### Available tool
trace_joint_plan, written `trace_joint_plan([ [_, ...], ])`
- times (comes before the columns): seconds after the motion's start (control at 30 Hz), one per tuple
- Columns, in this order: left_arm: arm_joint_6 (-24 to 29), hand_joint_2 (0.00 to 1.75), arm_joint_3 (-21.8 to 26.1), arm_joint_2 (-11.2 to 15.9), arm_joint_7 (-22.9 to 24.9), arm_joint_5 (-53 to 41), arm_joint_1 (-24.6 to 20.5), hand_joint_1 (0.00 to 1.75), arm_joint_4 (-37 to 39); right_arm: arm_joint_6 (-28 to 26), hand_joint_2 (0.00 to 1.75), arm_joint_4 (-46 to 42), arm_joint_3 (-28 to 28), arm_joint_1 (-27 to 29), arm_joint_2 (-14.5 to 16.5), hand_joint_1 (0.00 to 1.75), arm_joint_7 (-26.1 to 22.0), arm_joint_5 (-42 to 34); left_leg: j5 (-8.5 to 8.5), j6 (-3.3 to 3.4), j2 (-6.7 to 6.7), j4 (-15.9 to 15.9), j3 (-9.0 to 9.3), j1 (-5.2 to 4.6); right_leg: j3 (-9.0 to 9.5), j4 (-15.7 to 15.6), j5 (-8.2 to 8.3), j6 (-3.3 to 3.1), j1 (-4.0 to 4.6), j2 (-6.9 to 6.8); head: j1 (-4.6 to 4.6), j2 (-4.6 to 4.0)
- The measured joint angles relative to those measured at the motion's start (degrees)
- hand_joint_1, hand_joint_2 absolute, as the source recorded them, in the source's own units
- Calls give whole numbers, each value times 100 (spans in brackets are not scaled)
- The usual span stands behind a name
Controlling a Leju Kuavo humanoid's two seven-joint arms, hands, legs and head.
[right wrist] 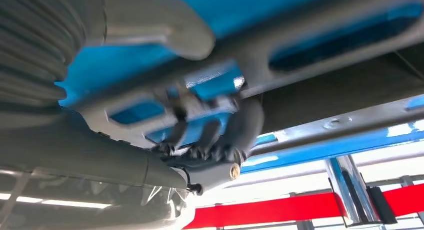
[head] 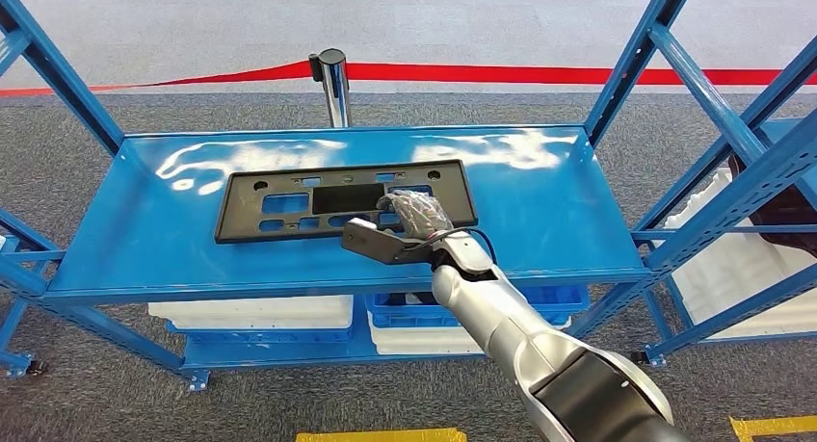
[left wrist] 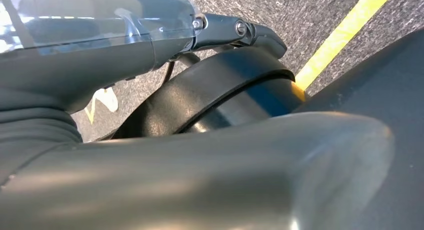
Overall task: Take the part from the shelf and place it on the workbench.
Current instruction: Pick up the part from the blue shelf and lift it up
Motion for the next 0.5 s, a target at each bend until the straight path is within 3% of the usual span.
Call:
trace_joint_plan([
  [0.2,-38,0,20,-2,-19,2,9,0,0,-84,175,0,0,42,-1,174,-8,0,0,0,0,0,1,0,2,0,0,0,0,0,-7,0],
  [0.23,-45,0,26,-2,-26,2,11,0,0,-92,175,0,0,52,-2,142,-9,0,0,0,0,0,1,0,1,0,0,0,0,0,-7,0],
  [0.3,-54,0,33,-2,-46,2,14,0,0,-118,175,0,0,65,-3,55,-10,0,0,0,0,0,1,0,1,0,0,0,0,0,-7,0],
  [0.33,-55,0,34,-2,-54,2,16,0,0,-135,131,0,0,71,-4,12,-11,-1,0,0,0,0,1,0,1,0,0,0,0,0,-7,0],
  [0.37,-55,0,36,-2,-60,1,17,0,0,-151,87,0,0,75,-5,0,-11,-2,0,0,0,0,1,0,1,0,0,0,0,0,-7,0],
  [0.43,-55,0,39,-2,-67,-3,20,0,0,-189,0,1,-1,80,-12,0,-9,-12,0,0,0,0,1,0,1,0,0,0,0,0,-7,0],
  [0.5,-55,0,46,-2,-71,-11,23,0,0,-229,0,1,-3,81,-18,0,0,-24,0,0,0,0,1,0,1,0,0,0,0,0,-7,0],
])
